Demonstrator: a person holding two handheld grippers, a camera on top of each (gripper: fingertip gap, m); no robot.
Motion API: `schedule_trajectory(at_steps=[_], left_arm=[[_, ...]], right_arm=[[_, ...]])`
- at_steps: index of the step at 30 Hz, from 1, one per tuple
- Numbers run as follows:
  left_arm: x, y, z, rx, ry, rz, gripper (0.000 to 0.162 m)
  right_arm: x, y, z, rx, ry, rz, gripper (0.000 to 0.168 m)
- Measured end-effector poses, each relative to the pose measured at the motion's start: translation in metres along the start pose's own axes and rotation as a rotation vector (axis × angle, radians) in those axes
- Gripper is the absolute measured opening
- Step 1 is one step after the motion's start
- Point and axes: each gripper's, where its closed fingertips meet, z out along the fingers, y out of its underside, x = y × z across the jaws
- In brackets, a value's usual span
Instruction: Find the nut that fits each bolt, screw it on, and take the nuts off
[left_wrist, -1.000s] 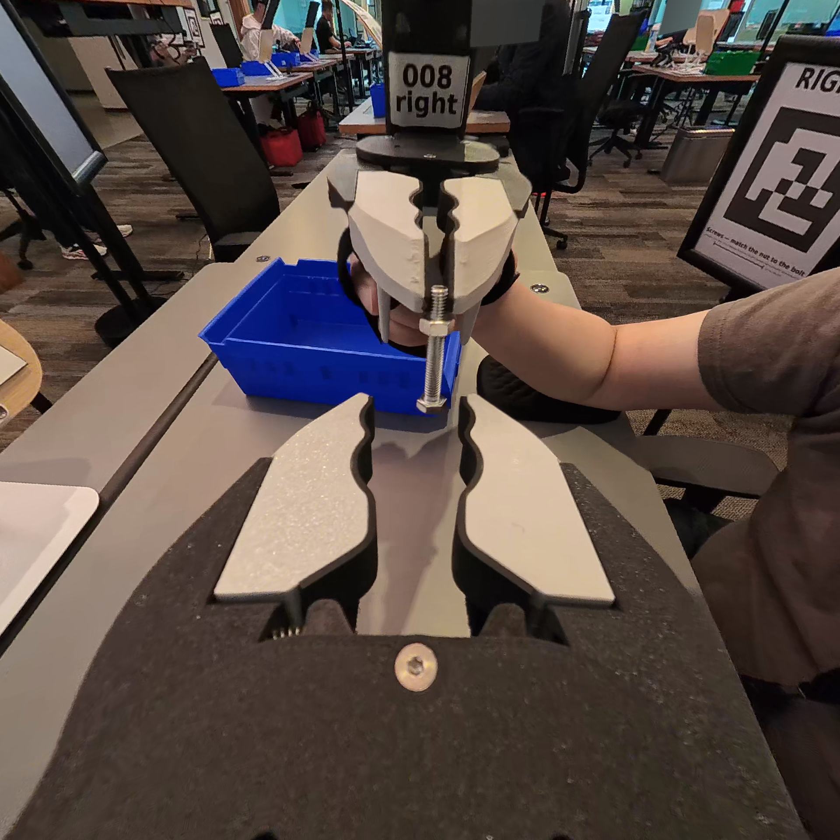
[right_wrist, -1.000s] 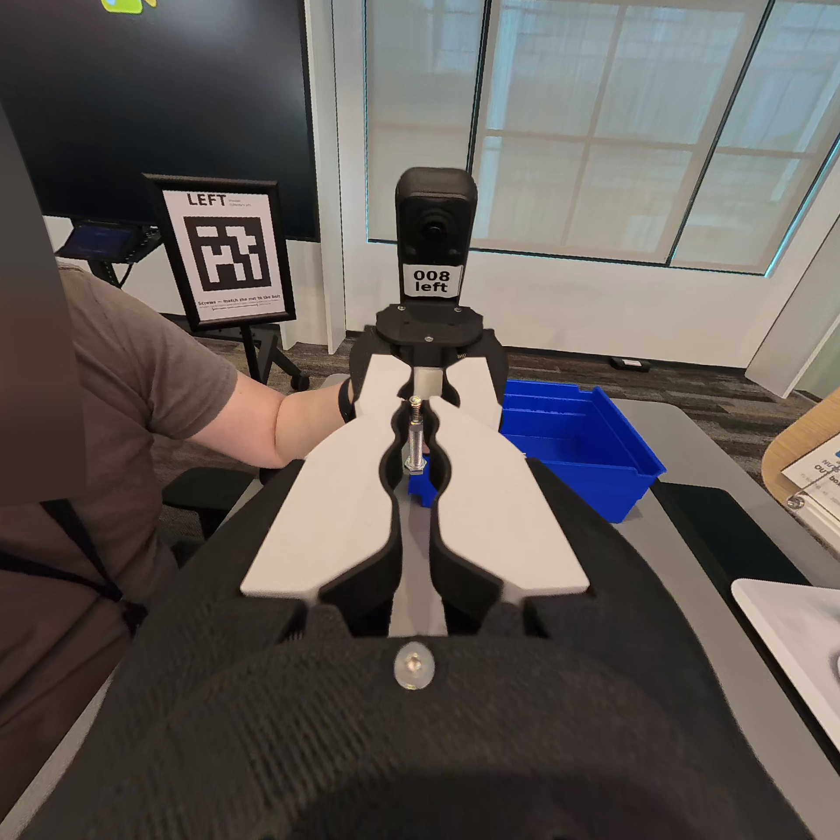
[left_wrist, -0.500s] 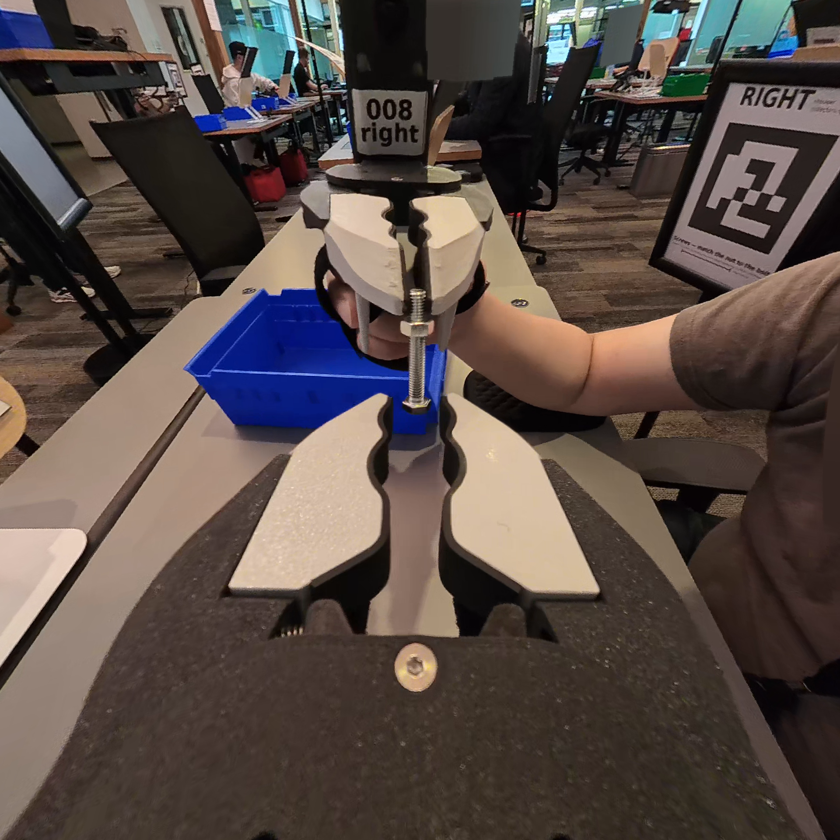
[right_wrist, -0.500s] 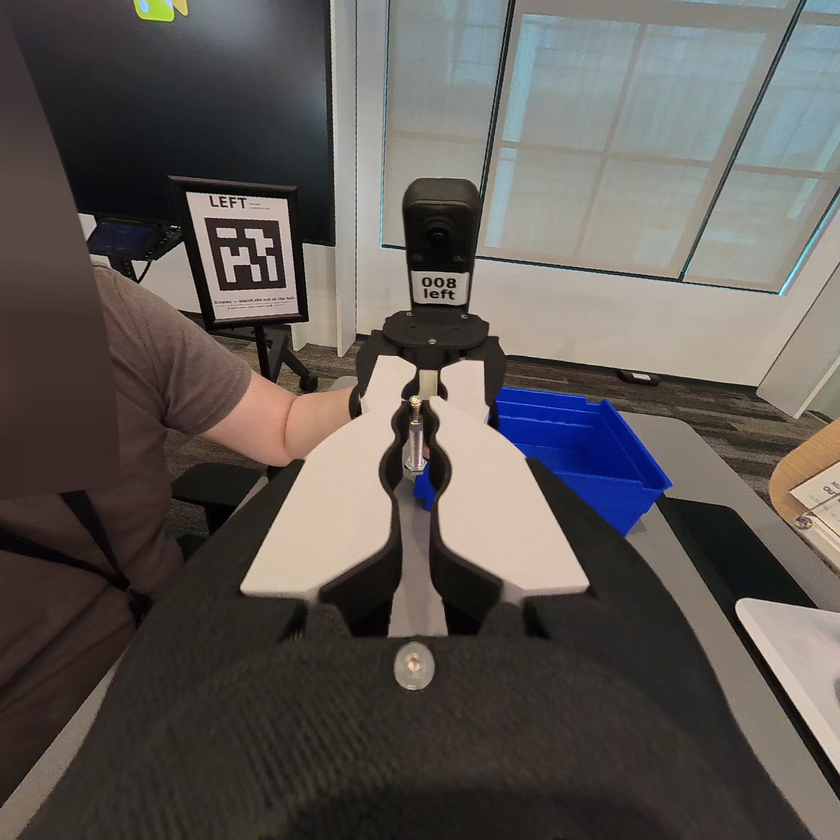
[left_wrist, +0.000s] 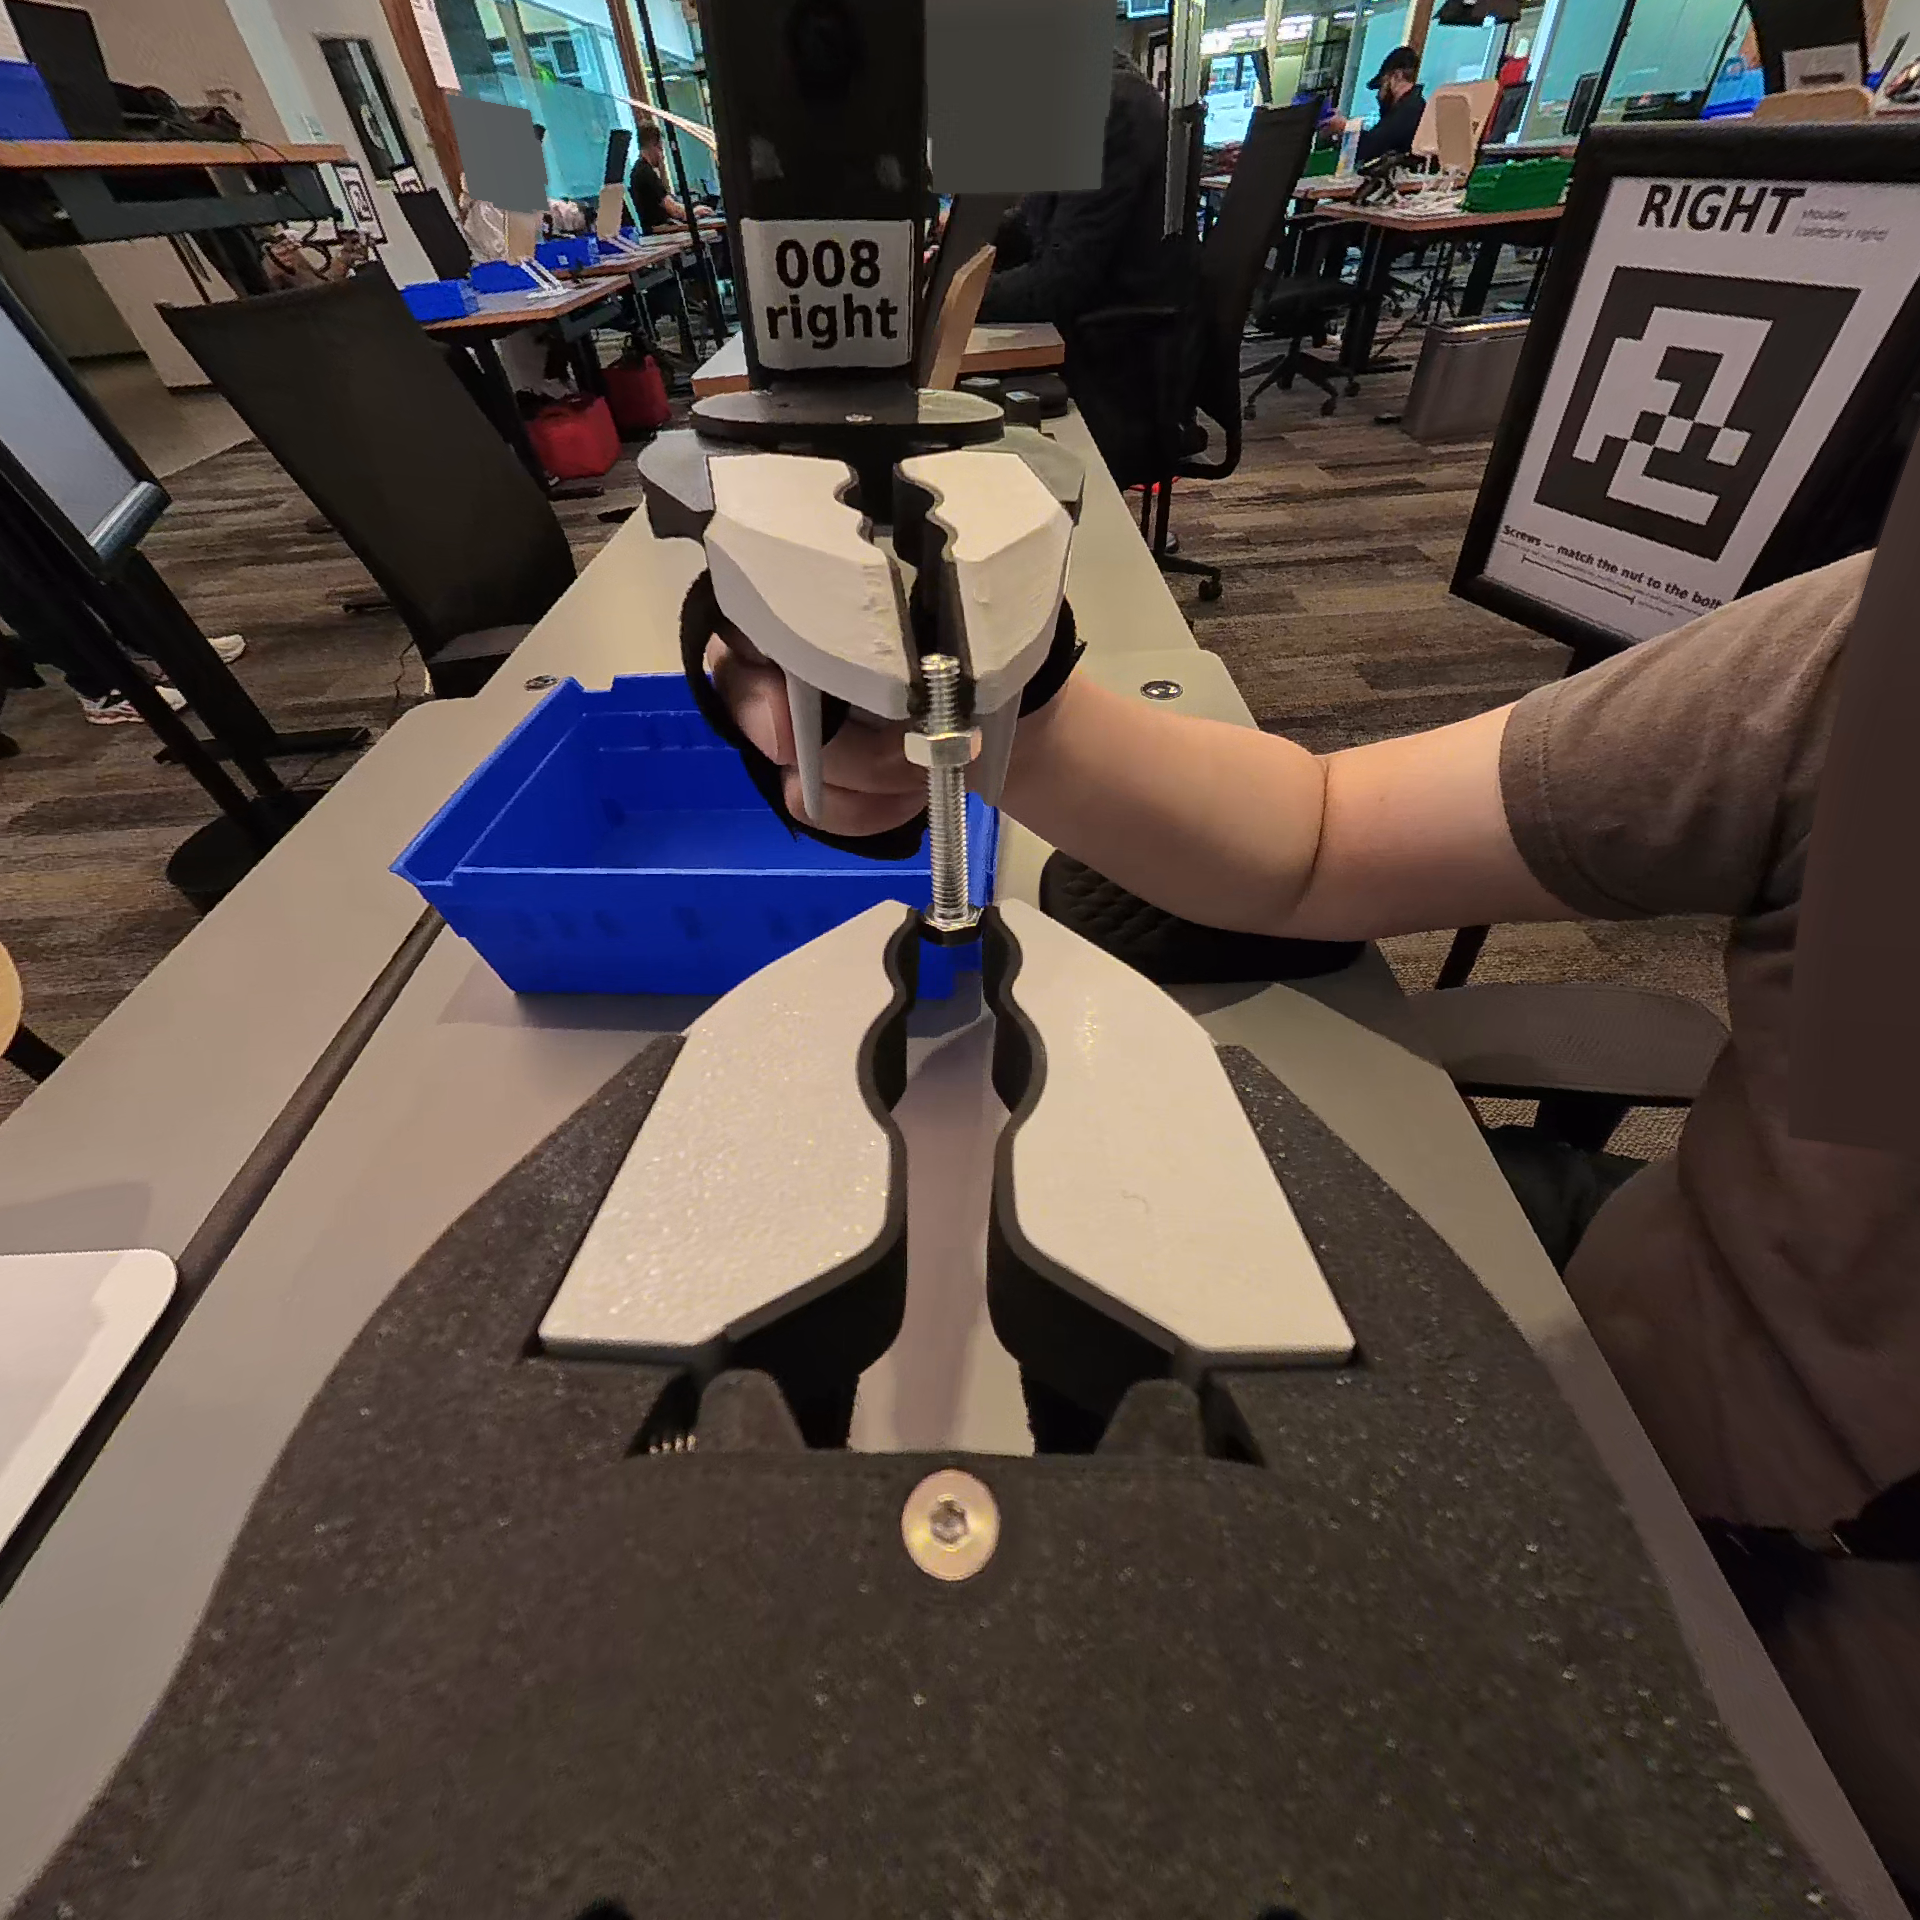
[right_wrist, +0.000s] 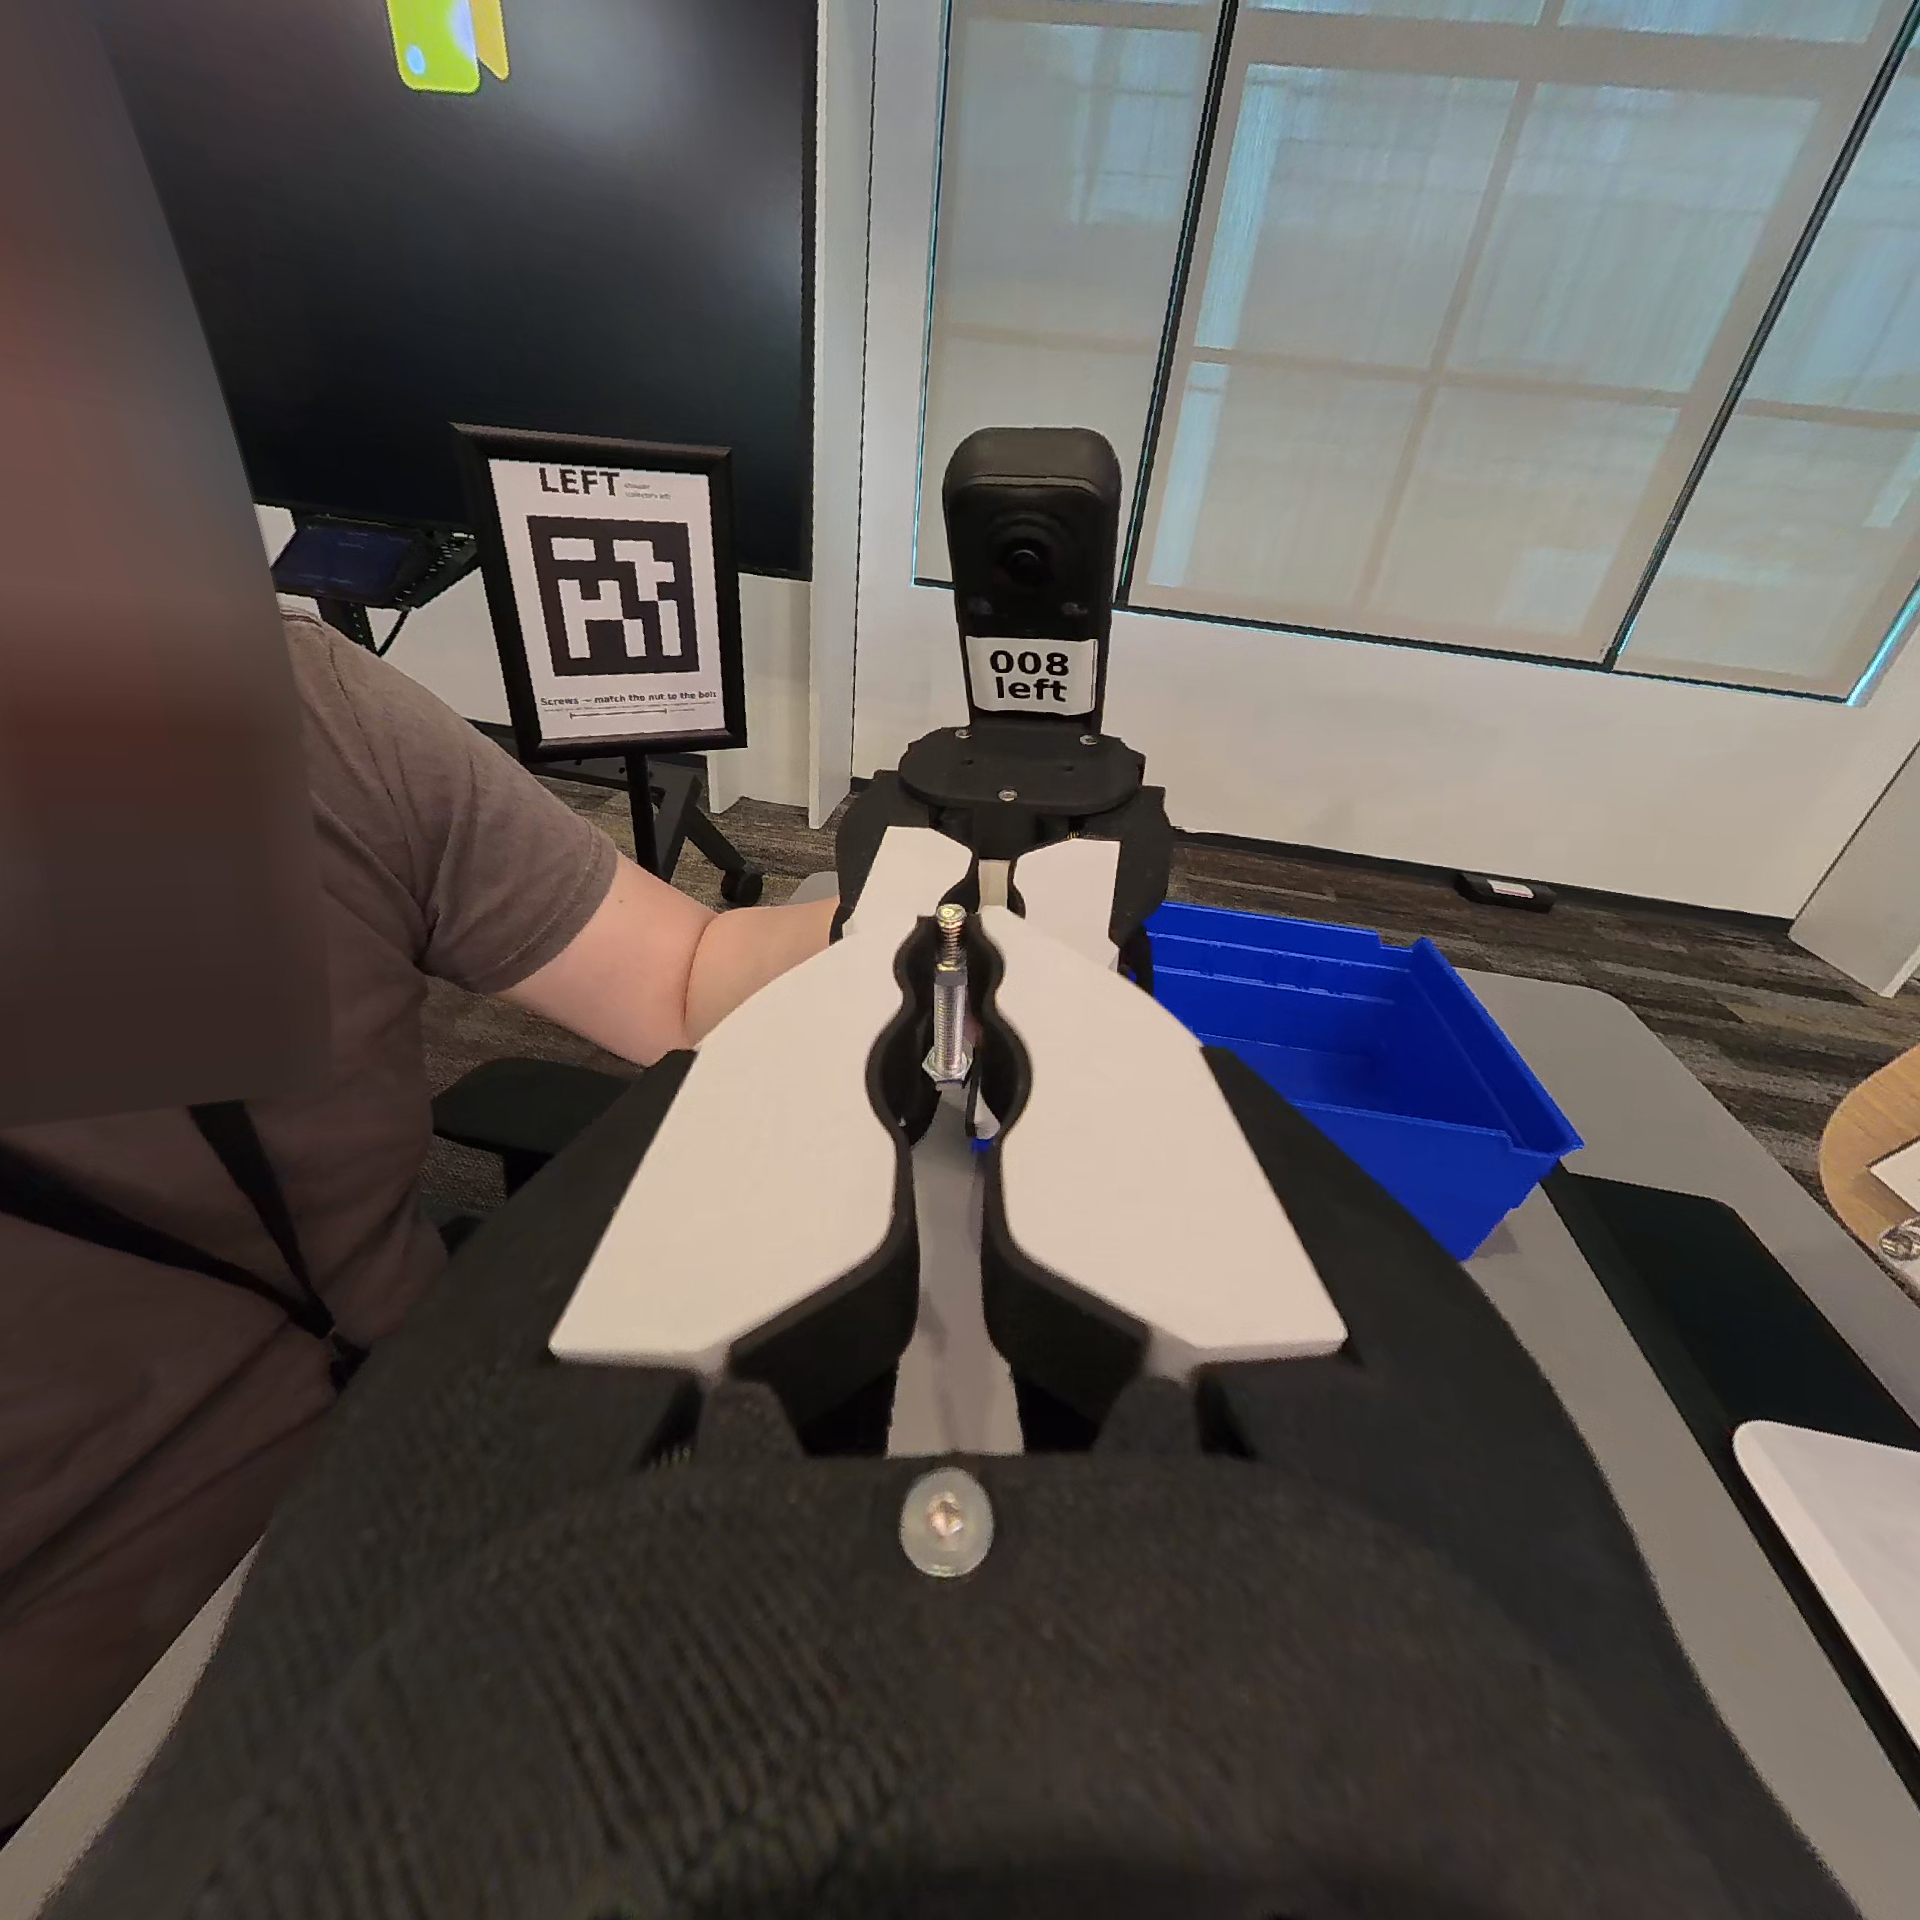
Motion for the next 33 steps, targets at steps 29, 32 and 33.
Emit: schedule_trajectory(at_steps=[29,32,33], left_arm=[[0.005,-0.011,-0.003,0.086,0.032,0.014,0.010],[0.006,-0.011,-0.003,0.079,0.026,0.035,0.010],[0.007,-0.010,-0.003,0.078,0.026,0.039,0.010]], right_arm=[[-0.005,-0.006,-0.004,0.036,-0.027,-0.022,0.006],[-0.007,-0.006,-0.004,0.036,-0.039,-0.022,0.007],[-0.007,-0.006,-0.004,0.037,-0.043,-0.024,0.006]])
